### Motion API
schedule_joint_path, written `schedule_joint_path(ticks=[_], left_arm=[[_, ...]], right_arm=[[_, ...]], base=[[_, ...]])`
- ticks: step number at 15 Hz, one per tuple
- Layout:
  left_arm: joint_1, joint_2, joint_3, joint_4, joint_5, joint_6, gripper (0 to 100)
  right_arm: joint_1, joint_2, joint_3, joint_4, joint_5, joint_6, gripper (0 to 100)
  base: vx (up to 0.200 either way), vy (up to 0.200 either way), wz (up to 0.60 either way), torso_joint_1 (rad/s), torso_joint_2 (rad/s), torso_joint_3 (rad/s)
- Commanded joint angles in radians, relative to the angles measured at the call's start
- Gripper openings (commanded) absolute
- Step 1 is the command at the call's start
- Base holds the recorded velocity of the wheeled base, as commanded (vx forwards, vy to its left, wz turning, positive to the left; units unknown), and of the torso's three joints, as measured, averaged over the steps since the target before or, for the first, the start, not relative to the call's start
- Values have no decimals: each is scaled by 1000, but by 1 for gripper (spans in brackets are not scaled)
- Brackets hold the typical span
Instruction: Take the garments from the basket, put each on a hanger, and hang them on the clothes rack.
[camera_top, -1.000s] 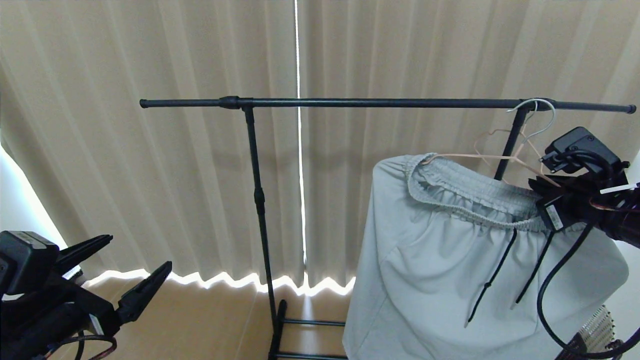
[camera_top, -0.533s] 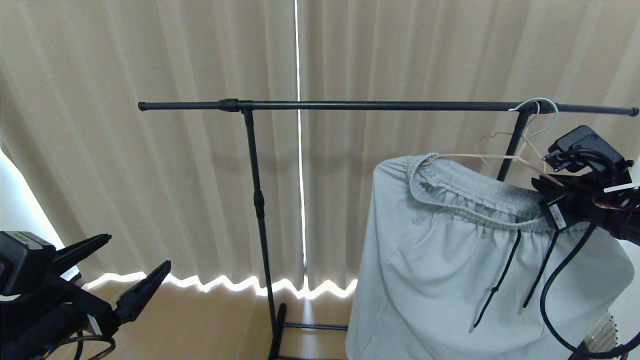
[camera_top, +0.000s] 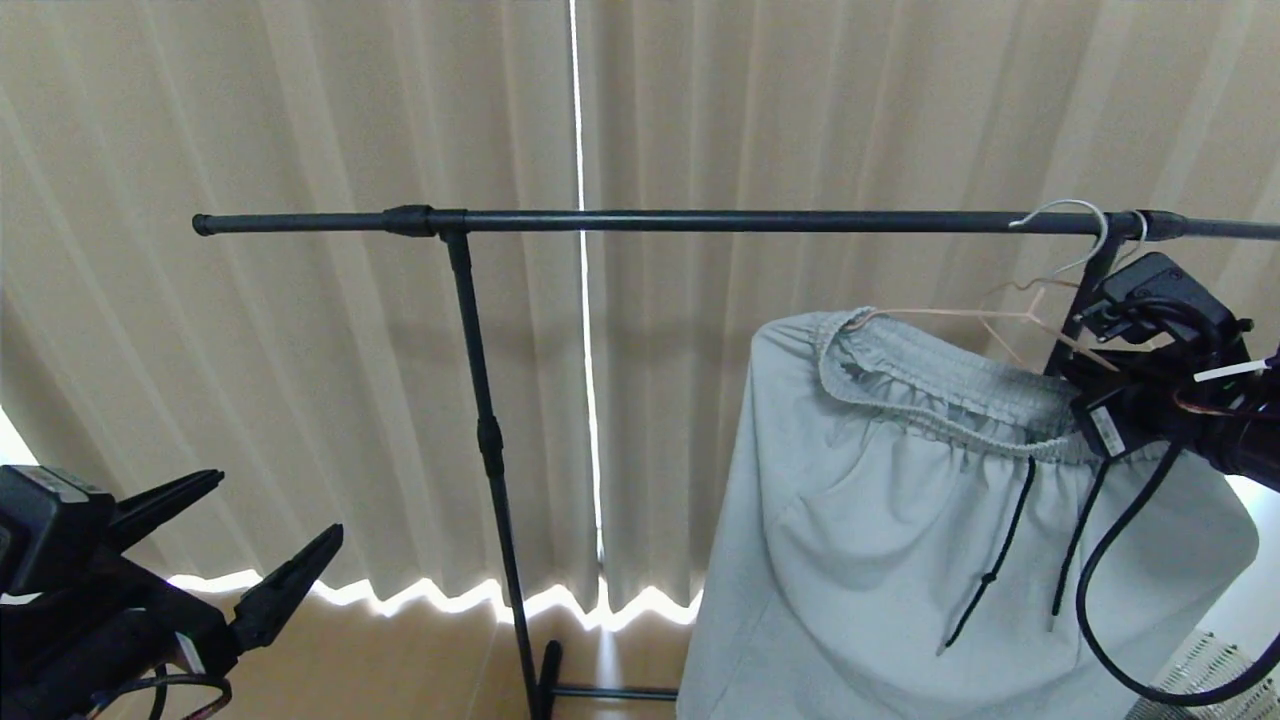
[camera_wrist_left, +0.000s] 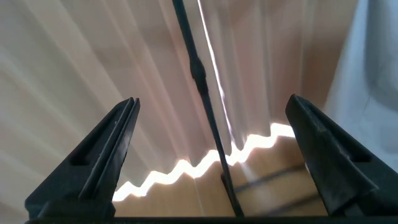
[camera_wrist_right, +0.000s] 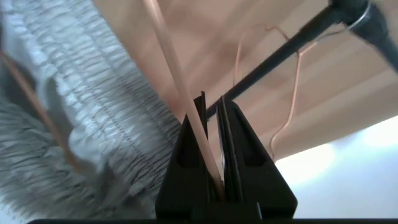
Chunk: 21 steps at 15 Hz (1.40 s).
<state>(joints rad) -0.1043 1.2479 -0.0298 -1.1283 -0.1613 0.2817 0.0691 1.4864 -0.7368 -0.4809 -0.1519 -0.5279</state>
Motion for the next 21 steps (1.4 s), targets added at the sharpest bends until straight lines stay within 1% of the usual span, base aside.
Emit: schedule_joint_path(ticks=[1,5,6,9,10,11,14,18,21], left_arm=[[0,1,2,-1,0,1,100],[0,1,2,-1,0,1,100],[-2,1,2,-1,0,1,100],[-2,1,2,-1,-1,1,100],[-2,-1,2,-1,-1,2,100],[-2,-1,2,-1,-1,2,100],[-2,-15,4,-1,-1,2,100],[-3,-28,5,1,-1,2,100],[-3,-27,5,2,-1,2,100]], right_arm=[[0,37,-27,-2,0,0,0],[1,52,-36,-2,0,0,0],[0,77,-50,-2,0,0,0],[0,134,-125,16,-11,0,0],[0,157,-154,28,-35,0,0],[0,199,-210,48,-55,0,0],[0,281,-308,94,-95,0,0],[1,345,-358,99,-130,0,0],[4,379,-372,99,-135,0,0]], base=[[0,0,0,0,0,0],[0,0,0,0,0,0],[0,0,0,0,0,0],[0,0,0,0,0,0],[0,0,0,0,0,0],[0,0,0,0,0,0],[0,0,0,0,0,0],[0,0,0,0,0,0],[0,0,0,0,0,0]])
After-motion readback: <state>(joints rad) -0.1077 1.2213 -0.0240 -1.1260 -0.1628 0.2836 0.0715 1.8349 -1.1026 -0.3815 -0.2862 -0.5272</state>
